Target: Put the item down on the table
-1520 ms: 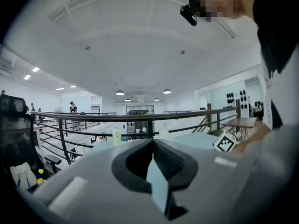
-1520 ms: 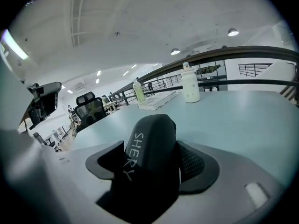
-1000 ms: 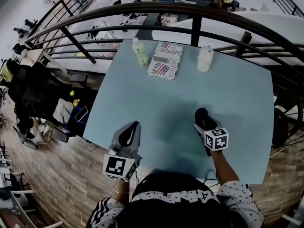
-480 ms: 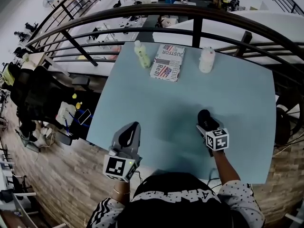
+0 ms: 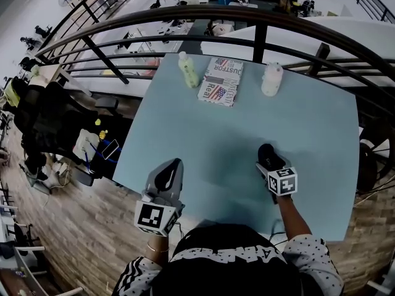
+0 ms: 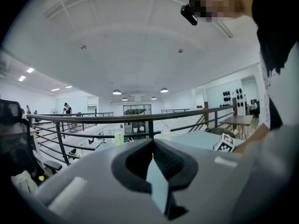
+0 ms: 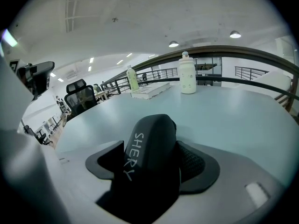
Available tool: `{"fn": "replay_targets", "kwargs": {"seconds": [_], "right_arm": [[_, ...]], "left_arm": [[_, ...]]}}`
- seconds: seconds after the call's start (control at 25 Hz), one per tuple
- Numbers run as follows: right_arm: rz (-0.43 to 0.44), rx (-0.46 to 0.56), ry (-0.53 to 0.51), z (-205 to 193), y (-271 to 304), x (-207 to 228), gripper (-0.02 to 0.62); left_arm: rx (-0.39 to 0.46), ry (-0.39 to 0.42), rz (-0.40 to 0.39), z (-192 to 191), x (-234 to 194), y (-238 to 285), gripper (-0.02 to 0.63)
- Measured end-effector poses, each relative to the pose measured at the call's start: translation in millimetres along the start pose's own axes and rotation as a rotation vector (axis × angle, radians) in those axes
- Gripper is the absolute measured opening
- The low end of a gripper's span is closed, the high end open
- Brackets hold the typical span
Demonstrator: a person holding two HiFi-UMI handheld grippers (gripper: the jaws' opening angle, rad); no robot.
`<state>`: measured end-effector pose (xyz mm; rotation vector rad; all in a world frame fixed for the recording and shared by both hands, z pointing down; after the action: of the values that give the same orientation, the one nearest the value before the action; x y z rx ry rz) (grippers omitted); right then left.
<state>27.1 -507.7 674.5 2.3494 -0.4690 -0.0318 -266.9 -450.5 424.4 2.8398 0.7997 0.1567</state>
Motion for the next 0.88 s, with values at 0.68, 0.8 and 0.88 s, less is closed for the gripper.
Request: {"fn": "replay_targets", "kwargs": {"seconds": [0.68,0.8,0.88], "right_arm": [[-0.021,-0.041,-0.004,-3.5,5.1,0.0,0.36],[-0.018,-0.038,-0.007,-3.3,7.5,-1.4,0.36],[-0.018,-0.033,-0.007,-2.0,9.0,-1.8,0.36]], "left_arm": [[0.013,-0.003,0.025,-6.0,-5.0,-13.2,0.0],[0.003,-0.026,0.034,-6.4,-4.8,-17.0,0.0],[0.006,-0.014,0.038,-7.6,-7.0,-18.3,0.0]]}}
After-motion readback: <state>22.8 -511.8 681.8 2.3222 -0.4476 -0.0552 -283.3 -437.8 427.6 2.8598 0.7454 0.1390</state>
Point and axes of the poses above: the fingertips, and each gripper's own axes: y forward along the fingers, x to its right, z out of its top, the point moved 3 cm from there along -y, backward along the fingers, and after that the axes turned 6 degrees about -z, right-handed, at the moved point
